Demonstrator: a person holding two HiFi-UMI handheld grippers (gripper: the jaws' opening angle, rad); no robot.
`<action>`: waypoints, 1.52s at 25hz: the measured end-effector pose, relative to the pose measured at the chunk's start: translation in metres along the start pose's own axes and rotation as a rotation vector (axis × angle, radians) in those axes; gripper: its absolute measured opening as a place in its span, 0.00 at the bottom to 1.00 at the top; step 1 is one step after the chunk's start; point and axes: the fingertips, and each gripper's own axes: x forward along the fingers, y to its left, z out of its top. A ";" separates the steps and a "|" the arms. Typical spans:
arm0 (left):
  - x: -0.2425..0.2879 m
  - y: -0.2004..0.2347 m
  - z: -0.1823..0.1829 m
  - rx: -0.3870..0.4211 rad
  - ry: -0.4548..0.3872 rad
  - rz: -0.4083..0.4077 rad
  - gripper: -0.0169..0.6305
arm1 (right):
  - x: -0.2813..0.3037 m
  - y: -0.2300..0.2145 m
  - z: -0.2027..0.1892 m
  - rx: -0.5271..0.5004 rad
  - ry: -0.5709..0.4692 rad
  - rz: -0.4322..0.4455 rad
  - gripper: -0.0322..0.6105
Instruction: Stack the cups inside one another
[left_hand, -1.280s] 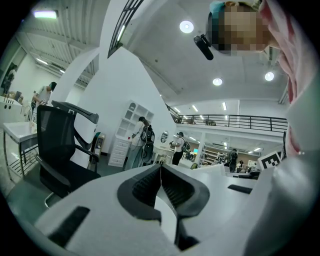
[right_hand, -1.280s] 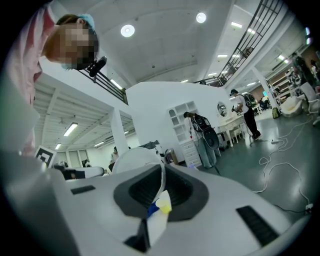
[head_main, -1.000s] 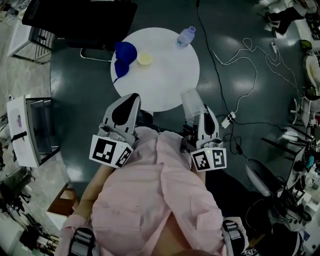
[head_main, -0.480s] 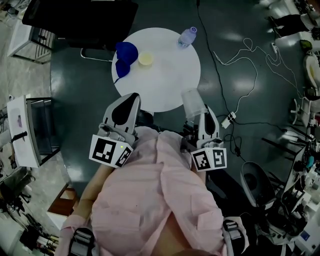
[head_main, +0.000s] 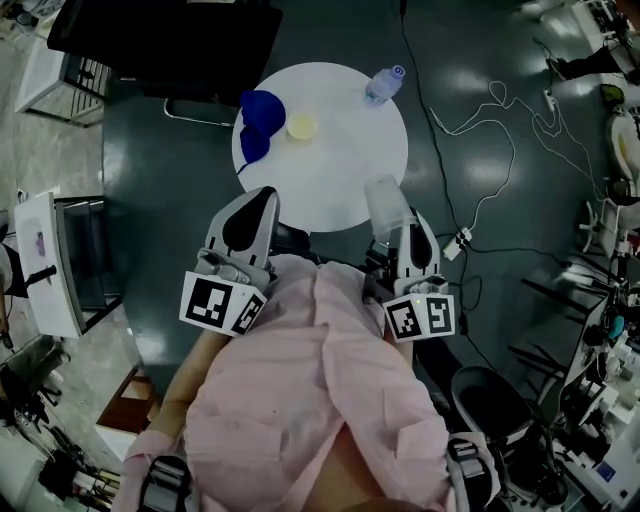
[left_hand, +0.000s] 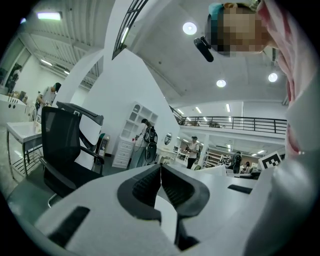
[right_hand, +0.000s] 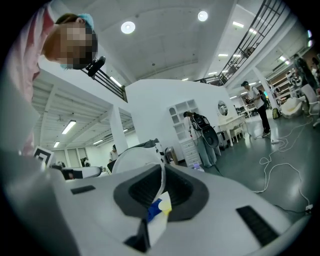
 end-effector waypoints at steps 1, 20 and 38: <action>0.001 0.005 0.003 -0.004 -0.002 0.002 0.06 | 0.004 0.004 0.001 -0.009 0.004 0.002 0.11; 0.030 0.050 0.022 -0.029 0.015 -0.052 0.06 | 0.040 0.017 -0.002 -0.013 0.022 -0.097 0.11; 0.048 0.065 0.028 -0.020 0.019 -0.102 0.05 | 0.052 0.020 -0.005 0.001 0.007 -0.147 0.11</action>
